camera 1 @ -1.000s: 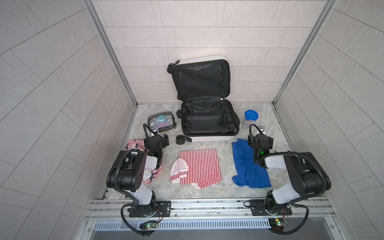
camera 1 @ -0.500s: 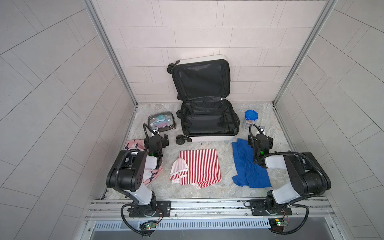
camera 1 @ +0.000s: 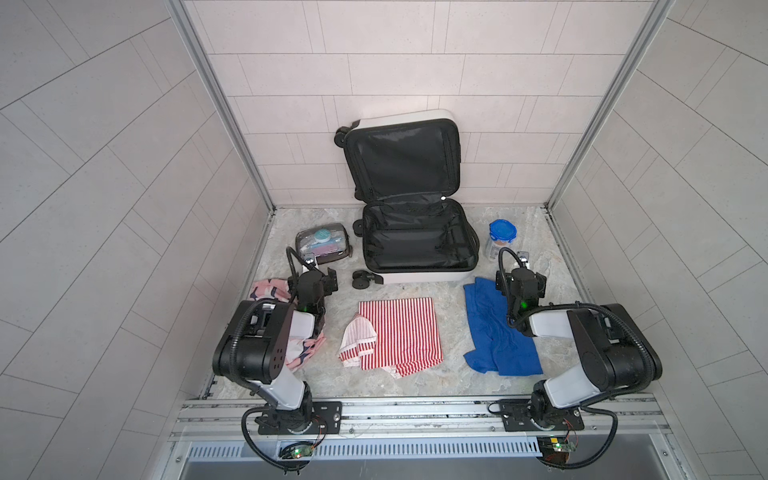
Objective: Pack the luggage
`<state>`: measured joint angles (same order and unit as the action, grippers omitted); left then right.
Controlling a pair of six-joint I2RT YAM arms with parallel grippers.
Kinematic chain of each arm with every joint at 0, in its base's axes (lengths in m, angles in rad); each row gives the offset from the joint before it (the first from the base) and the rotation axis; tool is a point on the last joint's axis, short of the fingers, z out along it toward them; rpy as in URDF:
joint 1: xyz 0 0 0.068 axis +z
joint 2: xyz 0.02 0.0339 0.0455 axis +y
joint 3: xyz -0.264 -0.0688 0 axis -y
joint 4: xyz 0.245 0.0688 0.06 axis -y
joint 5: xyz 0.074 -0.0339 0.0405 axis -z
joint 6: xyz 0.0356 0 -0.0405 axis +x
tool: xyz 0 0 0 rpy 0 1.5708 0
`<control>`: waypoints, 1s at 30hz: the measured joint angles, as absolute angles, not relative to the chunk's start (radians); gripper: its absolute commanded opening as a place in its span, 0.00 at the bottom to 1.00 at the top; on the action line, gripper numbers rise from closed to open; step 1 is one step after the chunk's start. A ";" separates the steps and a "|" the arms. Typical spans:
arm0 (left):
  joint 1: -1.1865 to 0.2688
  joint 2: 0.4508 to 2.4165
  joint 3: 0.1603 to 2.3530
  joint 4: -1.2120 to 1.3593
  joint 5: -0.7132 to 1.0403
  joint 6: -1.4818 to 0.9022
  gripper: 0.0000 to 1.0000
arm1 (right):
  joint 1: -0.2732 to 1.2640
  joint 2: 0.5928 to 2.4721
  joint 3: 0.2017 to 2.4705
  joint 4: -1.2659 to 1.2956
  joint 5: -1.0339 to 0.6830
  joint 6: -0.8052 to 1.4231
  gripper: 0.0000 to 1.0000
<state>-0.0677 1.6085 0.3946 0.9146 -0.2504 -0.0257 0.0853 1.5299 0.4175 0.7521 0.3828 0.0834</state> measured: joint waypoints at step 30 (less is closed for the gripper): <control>-0.082 1.393 0.475 0.651 -0.358 -0.038 1.00 | 0.074 1.310 0.429 0.550 0.424 0.135 0.99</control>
<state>-0.0818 1.3926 0.4751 0.6510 -0.3576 -0.0380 0.0742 1.3102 0.4294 0.5495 0.4240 0.1349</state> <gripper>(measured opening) 0.999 0.993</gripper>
